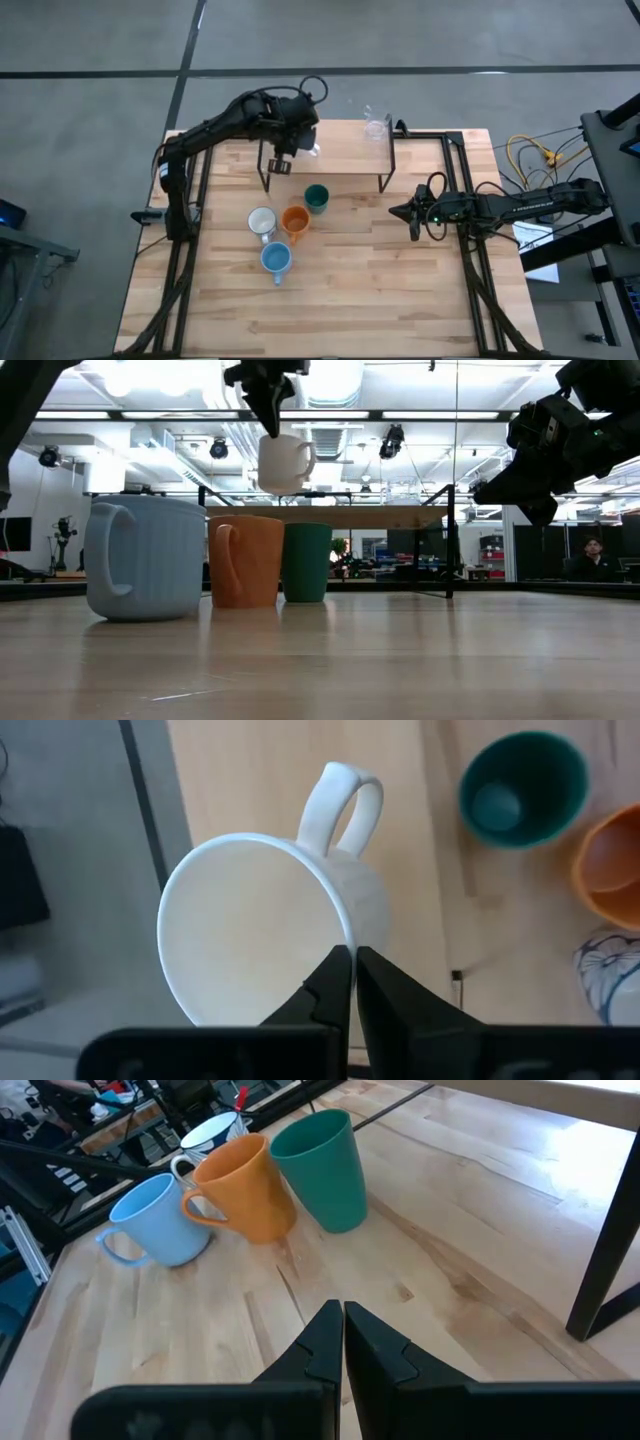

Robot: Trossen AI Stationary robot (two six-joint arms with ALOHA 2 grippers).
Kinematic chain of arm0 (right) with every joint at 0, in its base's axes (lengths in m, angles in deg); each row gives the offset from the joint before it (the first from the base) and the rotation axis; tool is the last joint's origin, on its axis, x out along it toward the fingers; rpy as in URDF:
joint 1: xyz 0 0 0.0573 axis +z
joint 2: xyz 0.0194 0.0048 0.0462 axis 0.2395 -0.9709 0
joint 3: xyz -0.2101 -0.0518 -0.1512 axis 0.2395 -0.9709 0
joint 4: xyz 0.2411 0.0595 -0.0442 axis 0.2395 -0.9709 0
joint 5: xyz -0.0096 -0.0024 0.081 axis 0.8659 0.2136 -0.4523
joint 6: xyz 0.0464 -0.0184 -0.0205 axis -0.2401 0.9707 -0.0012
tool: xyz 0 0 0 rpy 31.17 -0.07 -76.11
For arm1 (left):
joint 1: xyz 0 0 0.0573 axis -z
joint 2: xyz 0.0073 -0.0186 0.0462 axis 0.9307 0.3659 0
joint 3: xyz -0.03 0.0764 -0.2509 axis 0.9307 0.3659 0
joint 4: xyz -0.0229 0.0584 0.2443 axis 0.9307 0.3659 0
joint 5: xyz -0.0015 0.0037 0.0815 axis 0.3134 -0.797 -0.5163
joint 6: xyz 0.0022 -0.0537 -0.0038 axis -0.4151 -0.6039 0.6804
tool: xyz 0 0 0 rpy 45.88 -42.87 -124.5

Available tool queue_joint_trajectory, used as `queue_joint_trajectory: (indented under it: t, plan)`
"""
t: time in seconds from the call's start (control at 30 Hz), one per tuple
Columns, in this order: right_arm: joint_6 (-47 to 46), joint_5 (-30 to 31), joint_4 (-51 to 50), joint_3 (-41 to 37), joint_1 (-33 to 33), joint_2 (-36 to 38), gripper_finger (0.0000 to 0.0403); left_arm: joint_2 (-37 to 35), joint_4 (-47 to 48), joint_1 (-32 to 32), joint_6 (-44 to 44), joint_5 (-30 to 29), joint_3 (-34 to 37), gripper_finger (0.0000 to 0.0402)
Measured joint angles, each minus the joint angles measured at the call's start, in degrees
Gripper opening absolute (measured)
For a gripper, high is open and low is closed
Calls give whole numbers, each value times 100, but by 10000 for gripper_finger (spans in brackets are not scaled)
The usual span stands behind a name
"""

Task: Stack small to large cups/mugs on shelf
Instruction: Put the white mug on the shelf

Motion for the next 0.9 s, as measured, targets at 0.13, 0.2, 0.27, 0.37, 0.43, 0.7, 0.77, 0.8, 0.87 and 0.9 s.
queue_joint_trajectory:
  t: [0.13,0.2,0.27,0.37,0.43,0.7,0.77,0.8,0.87,0.9]
  plan:
    - [0,0,-1,0,0,0,8,0,36,-198,-7,4,0,0]
    - [2,0,0,0,0,0,8,0,49,-274,-7,5,2,0]
    - [2,0,-2,0,0,0,8,0,48,-344,-8,9,2,0]
    - [7,0,-2,0,0,0,8,0,48,-449,-17,16,2,0]
    - [15,0,-4,0,0,0,8,0,48,-535,-48,26,4,0]
    - [20,0,-4,0,0,0,8,0,6,-909,-155,149,4,0]
    - [20,0,-4,0,0,0,8,0,0,-993,-156,165,5,0]
    - [20,0,-4,0,0,0,8,0,0,-1034,-160,184,7,0]
    - [20,0,-4,0,0,0,8,0,-5,-1119,-162,267,11,0]
    - [20,0,-4,0,0,0,8,0,-7,-1164,-168,296,20,0]
